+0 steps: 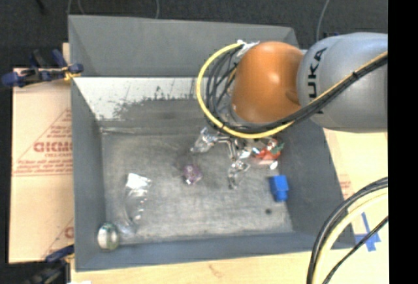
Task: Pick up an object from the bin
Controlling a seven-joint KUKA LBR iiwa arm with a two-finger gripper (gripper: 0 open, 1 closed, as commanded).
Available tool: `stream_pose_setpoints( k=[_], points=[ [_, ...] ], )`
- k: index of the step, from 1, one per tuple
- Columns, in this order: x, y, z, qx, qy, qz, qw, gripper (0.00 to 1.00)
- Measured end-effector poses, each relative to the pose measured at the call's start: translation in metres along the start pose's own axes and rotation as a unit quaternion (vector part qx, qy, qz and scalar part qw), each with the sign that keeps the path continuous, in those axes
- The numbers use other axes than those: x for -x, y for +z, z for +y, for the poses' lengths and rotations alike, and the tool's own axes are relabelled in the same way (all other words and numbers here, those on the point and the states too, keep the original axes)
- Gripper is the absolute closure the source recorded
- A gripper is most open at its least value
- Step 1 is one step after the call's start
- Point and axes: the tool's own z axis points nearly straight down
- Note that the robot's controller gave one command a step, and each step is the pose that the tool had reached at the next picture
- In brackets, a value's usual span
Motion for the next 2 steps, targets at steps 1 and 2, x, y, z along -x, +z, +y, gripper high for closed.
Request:
stream_pose_setpoints(
  k=[1, 2],
  points=[
    [0.054, 0.033, 0.022, 0.001, -0.086, -0.0014, 0.9963, 0.00],
    [0.012, 0.047, 0.029, 0.003, -0.116, 0.0005, 0.9932, 0.00]
  ],
)
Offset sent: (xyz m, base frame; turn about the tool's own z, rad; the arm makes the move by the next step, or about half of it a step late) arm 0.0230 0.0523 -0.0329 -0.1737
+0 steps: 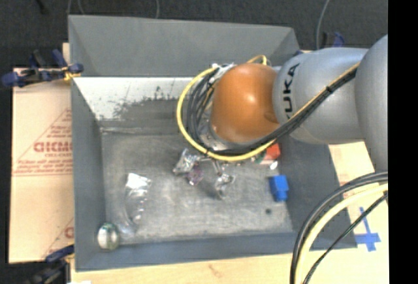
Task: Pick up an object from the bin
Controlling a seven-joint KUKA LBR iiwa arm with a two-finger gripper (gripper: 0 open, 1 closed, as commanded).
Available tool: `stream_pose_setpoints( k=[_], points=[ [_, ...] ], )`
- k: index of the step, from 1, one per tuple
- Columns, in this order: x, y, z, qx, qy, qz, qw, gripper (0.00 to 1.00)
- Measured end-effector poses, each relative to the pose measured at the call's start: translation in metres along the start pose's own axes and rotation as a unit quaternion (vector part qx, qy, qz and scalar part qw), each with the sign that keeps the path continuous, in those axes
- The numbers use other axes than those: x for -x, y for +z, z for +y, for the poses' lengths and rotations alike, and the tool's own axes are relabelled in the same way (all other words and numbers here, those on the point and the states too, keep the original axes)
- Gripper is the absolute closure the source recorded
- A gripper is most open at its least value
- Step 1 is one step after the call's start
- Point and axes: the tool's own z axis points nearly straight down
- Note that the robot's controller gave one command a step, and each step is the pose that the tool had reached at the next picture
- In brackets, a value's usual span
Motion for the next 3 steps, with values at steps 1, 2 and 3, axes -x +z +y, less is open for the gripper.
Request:
stream_pose_setpoints(
  k=[1, 2, 3],
  points=[
    [0.014, 0.008, -0.033, -0.003, 0.023, -0.0026, 0.9997, 0.00],
    [0.003, 0.001, -0.054, -0.003, 0.111, -0.0030, 0.9938, 0.00],
    [0.052, -0.003, -0.057, -0.002, 0.169, -0.0040, 0.9856, 0.00]
  ],
)
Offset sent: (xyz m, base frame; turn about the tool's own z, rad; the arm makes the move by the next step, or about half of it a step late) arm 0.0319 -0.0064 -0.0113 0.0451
